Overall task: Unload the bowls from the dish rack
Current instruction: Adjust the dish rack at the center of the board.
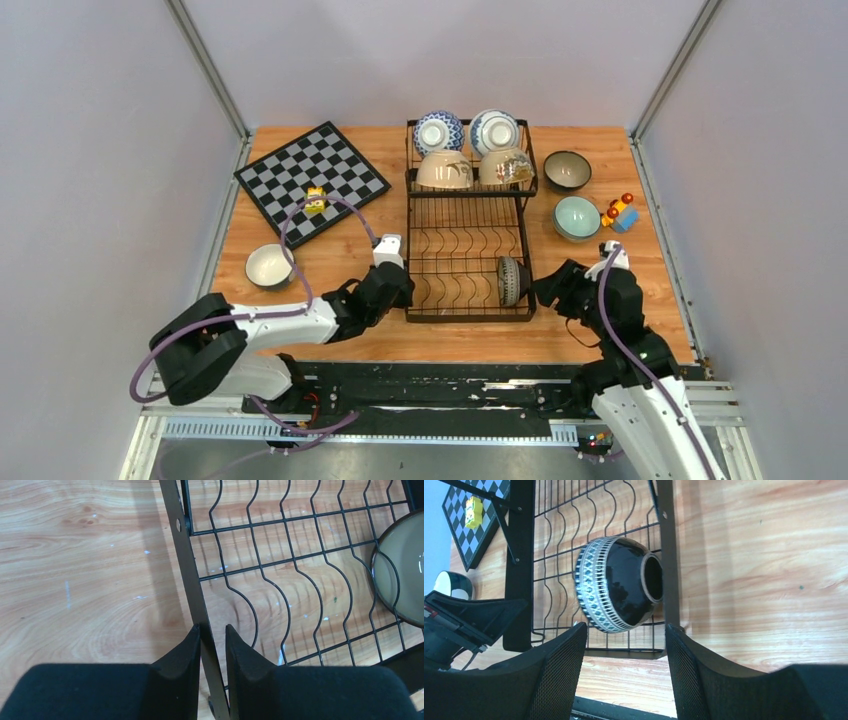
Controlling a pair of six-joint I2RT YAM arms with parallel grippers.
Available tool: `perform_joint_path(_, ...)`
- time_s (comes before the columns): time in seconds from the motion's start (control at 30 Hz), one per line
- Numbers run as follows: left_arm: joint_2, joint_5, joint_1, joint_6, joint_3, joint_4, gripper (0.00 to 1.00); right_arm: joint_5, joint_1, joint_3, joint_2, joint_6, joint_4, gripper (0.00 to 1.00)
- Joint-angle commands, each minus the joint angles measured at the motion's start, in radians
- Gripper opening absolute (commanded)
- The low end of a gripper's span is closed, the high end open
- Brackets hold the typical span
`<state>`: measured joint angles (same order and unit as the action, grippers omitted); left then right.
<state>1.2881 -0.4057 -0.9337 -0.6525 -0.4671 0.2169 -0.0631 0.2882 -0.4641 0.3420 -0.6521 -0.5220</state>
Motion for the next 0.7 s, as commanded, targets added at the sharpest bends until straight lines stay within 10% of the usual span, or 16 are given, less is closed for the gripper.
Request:
perform_joint_path(0.0, 0.1, 0.118, -0.074, -0.06, -0.061, 0.134, 0.15, 0.058, 0.019, -0.129, 0.074, 0.136, -0.077, 0.62)
perform_joint_path(0.3, 0.276, 0.115, -0.112, -0.149, -0.164, 0.237, 0.14, 0.208, 0.106, -0.338, 0.313, 0.292, -0.26, 0.57)
perform_joint_path(0.67, 0.25, 0.084, -0.114, -0.167, -0.127, 0.241, 0.54, 0.558, 0.431, -0.472, 0.538, 0.221, -0.415, 0.61)
